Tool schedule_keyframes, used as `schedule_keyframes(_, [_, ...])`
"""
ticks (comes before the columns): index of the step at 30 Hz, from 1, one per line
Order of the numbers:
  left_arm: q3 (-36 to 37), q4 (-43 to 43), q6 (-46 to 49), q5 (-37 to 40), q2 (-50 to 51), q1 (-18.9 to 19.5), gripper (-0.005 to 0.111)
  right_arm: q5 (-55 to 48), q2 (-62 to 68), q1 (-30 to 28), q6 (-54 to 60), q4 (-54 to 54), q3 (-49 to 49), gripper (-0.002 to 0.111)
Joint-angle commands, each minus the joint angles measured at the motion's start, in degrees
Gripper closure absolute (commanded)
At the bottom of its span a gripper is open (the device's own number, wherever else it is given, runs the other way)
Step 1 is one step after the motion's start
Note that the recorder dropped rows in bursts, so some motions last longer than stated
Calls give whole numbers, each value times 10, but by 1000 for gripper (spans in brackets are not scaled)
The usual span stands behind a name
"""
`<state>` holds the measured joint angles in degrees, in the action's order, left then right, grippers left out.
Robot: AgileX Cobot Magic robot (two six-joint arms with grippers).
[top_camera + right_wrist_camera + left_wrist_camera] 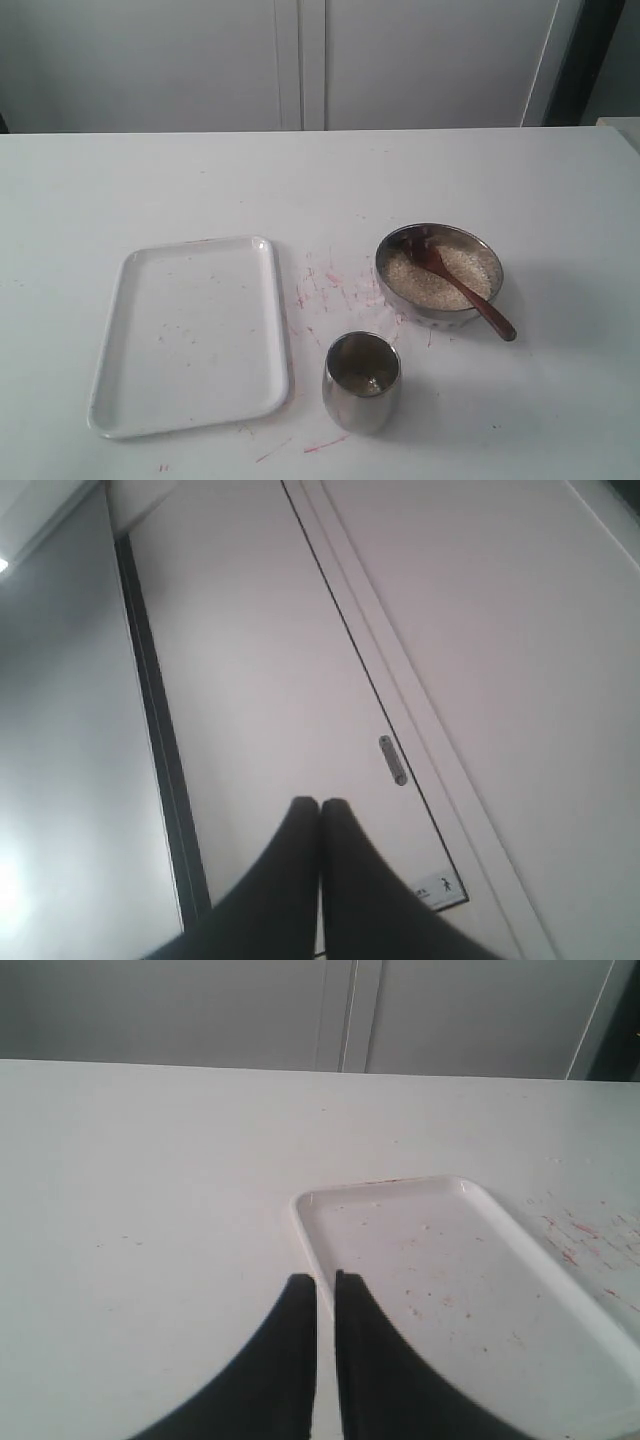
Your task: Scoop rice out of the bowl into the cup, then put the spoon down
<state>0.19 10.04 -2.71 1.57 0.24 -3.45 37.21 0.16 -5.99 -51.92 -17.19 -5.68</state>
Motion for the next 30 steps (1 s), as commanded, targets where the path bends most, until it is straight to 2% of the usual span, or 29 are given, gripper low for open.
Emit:
schedule_keyframes(1, [-2, 5, -1, -2, -2, -1, 92, -27, -2, 2, -24, -102, -77, 108])
schedule_keyframes(4, [-2, 5, -1, -2, -2, -1, 92, -57, -2, 2, -28, -139, -143, 108])
schedule_keyframes(9, [-2, 5, -1, -2, -2, -1, 92, -172, 2, 2, -38, -142, -261, 108])
schedule_keyframes(15, [-2, 5, -1, -2, -2, -1, 92, -209, 55, 2, -32, -149, -352, 108])
schedule_keyframes(19, [-2, 5, -1, -2, -2, -1, 92, -259, 122, 21, -34, -217, -439, 108])
schedule_keyframes(22, [-2, 5, -1, -2, -2, -1, 92, -276, 164, 48, -72, -286, -477, 108])
schedule_keyframes(27, [-2, 5, -1, -2, -2, -1, 92, -286, 217, 86, -244, -475, -504, 108])
schedule_keyframes(30, [-2, 5, -1, -2, -2, -1, 92, -195, 261, 91, -448, -755, -507, 108])
